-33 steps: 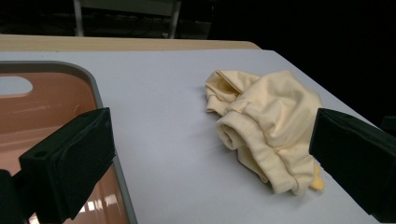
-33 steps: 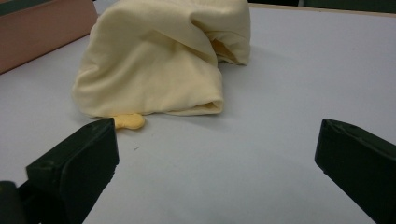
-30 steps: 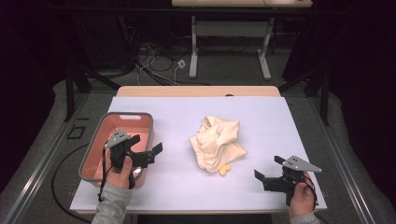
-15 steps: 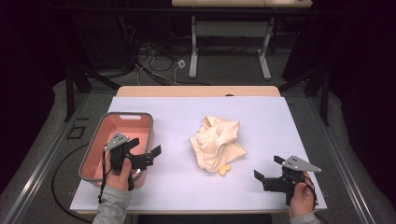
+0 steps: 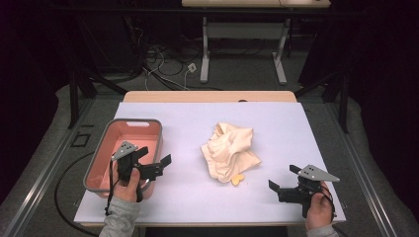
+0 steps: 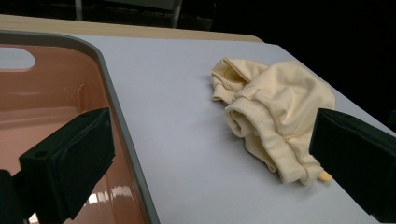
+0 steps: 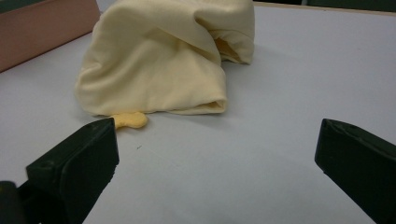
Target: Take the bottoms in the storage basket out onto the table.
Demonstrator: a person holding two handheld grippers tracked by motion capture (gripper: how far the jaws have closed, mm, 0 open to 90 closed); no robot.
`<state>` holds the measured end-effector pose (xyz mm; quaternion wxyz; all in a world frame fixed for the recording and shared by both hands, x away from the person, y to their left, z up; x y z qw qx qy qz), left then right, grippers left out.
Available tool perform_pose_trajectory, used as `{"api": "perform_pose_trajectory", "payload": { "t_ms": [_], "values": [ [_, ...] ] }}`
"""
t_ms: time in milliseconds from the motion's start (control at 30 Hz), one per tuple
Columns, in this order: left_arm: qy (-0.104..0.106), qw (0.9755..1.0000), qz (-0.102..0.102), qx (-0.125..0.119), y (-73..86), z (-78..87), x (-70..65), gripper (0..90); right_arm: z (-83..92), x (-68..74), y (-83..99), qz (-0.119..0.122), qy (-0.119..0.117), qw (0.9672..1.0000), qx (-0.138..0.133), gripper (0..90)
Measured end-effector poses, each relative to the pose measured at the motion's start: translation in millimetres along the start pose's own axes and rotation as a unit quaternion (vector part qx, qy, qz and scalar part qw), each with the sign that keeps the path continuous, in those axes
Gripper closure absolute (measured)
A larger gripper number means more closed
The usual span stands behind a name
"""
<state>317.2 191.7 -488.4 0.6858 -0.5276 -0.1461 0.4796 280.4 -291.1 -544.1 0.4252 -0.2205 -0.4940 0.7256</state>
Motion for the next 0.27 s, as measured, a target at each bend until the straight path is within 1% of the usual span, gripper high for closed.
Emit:
{"api": "perform_pose_trajectory", "payload": {
  "t_ms": [133, 267],
  "values": [
    [0.003, 1.0, -0.002, 0.0, 0.2, 0.1, -2.2, 0.3, 0.2, -0.1, -0.2, 0.001, 0.0, 1.0, 0.005, 0.0],
    [0.007, 1.0, -0.005, 0.002, 0.1, -0.5, -4.9, 0.3, -0.1, 0.0, 0.2, -0.004, -0.001, 1.0, 0.005, 0.0]
  ]
}}
Point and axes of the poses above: each handheld gripper's, and its own axes: z roughly backward along the jaws, y roughly out of its underside, x roughly to its left, the point moved 1 cm from there along -z, roughly forward along the jaws
